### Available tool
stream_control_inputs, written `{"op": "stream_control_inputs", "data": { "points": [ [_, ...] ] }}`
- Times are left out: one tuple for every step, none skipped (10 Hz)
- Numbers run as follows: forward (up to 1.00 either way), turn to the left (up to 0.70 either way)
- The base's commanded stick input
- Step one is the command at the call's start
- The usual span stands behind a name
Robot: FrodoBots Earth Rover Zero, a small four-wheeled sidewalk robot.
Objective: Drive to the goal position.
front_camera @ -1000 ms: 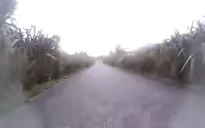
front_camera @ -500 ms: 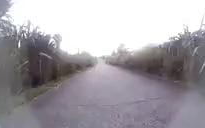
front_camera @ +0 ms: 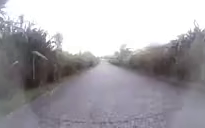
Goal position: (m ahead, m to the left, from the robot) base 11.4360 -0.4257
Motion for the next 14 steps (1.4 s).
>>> {"op": "stream_control_inputs", "data": {
  "points": [
    [0.85, -0.34],
    [0.85, -0.34],
    [0.85, -0.34],
    [0.85, -0.07],
    [0.85, -0.03],
    [0.85, 0.0],
    [0.85, 0.0],
    [0.85, 0.0],
    [0.85, 0.0],
    [0.85, 0.0],
    [0.85, 0.0],
    [0.85, 0.0],
    [0.85, 0.0],
    [0.85, 0.0]
  ]
}}
